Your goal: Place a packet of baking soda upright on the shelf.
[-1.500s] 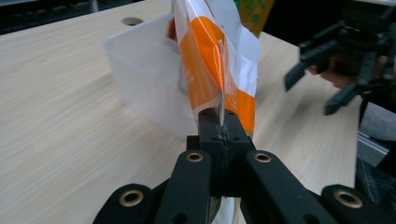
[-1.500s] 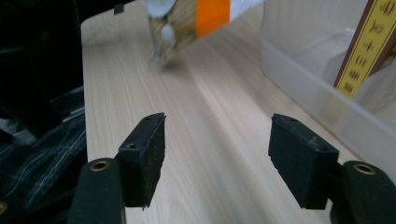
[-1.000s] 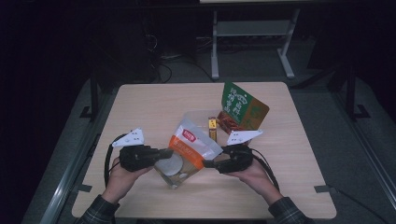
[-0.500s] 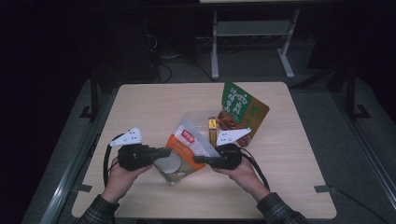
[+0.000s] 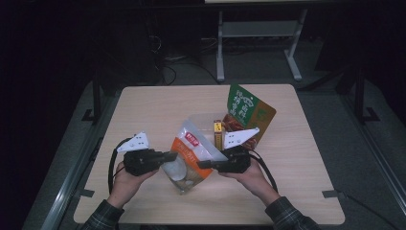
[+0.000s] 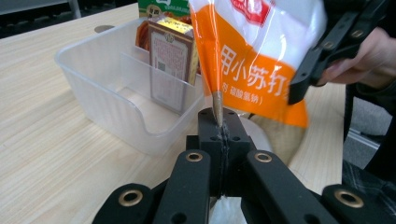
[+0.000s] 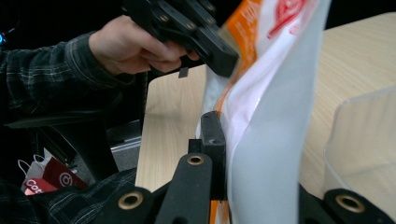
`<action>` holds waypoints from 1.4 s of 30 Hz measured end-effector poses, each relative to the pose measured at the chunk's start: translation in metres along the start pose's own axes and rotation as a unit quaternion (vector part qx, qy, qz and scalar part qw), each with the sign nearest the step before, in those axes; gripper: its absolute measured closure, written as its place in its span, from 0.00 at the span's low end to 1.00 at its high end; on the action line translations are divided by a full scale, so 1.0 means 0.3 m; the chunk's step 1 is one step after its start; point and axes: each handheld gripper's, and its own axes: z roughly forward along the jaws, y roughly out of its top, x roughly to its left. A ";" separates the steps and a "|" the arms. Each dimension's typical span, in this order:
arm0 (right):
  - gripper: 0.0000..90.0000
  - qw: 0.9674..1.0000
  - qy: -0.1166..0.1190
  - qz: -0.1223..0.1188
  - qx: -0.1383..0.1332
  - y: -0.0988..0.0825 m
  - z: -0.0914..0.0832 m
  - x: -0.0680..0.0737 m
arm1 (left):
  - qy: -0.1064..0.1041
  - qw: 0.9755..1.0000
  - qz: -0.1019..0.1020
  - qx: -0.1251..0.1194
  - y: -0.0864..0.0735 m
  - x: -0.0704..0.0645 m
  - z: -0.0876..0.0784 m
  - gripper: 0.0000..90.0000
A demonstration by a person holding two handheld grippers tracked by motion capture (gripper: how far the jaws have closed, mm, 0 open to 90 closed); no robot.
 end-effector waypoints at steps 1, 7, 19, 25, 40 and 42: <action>1.00 1.000 0.001 -0.002 0.002 0.005 -0.001 0.004 | -0.001 1.000 0.004 0.004 0.000 0.002 0.002 0.99; 1.00 1.000 -0.006 -0.026 0.013 0.030 -0.007 0.016 | 0.018 0.999 0.014 0.030 -0.009 0.000 0.024 0.85; 1.00 0.998 -0.016 -0.045 0.029 0.047 -0.054 0.029 | 0.003 0.996 -0.002 0.094 -0.072 0.012 0.063 0.36; 1.00 0.998 -0.028 -0.052 0.027 0.080 -0.109 0.031 | -0.015 0.991 0.003 0.131 -0.124 -0.012 0.076 0.29; 1.00 0.995 -0.061 -0.063 0.040 0.195 -0.180 -0.042 | -0.030 0.988 -0.004 0.154 -0.162 -0.014 0.132 0.25; 1.00 0.995 -0.067 -0.062 0.038 0.211 -0.185 -0.054 | -0.030 0.987 -0.004 0.156 -0.163 -0.014 0.133 0.25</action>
